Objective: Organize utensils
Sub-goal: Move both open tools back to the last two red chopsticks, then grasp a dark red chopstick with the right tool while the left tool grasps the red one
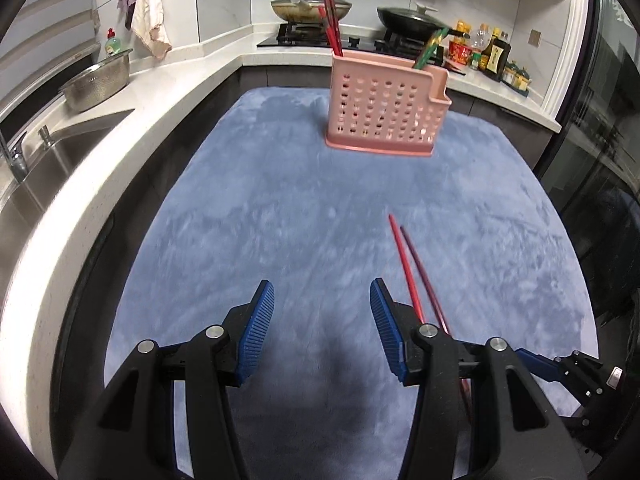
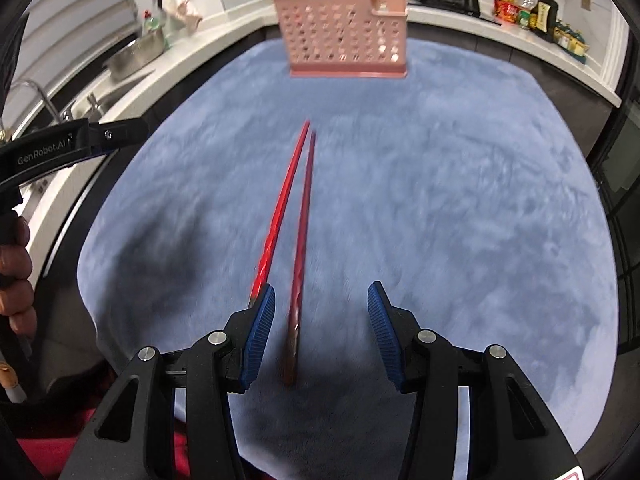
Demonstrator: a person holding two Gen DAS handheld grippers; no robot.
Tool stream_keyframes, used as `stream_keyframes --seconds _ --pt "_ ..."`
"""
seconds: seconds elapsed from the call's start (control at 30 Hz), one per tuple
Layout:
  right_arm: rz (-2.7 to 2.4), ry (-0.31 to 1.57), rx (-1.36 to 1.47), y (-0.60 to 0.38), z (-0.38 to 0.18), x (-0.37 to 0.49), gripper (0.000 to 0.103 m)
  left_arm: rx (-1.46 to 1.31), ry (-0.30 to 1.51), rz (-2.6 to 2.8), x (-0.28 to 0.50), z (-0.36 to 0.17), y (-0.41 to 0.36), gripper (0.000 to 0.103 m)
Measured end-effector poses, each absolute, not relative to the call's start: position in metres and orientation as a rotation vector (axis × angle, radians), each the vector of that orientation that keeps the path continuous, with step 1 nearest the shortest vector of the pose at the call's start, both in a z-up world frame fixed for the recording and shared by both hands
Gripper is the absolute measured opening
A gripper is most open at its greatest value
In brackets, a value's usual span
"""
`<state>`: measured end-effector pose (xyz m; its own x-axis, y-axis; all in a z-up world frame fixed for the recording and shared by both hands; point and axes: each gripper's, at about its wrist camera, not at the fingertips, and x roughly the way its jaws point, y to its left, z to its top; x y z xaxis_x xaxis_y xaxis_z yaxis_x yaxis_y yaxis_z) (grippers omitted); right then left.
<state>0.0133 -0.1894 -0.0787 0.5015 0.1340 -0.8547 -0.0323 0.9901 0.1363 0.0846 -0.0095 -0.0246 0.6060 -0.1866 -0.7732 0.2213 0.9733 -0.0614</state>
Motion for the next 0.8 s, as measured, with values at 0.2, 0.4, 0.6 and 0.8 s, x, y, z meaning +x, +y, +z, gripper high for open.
stream_keyframes --seconds 0.2,0.4,0.6,0.8 --pt "0.127 1.076 0.087 -0.177 -0.092 0.009 0.037 0.057 0.913 -0.235 0.076 -0.036 -0.009 0.048" --pt "0.135 1.109 0.088 -0.175 -0.104 0.009 0.028 0.067 0.950 -0.245 0.068 -0.049 -0.009 0.048" --pt "0.135 1.128 0.082 -0.174 -0.112 0.010 0.021 0.079 0.966 -0.259 0.063 -0.055 -0.013 0.048" --pt "0.123 1.132 0.084 -0.176 -0.113 0.011 0.014 0.085 0.975 -0.272 0.061 -0.058 -0.016 0.048"
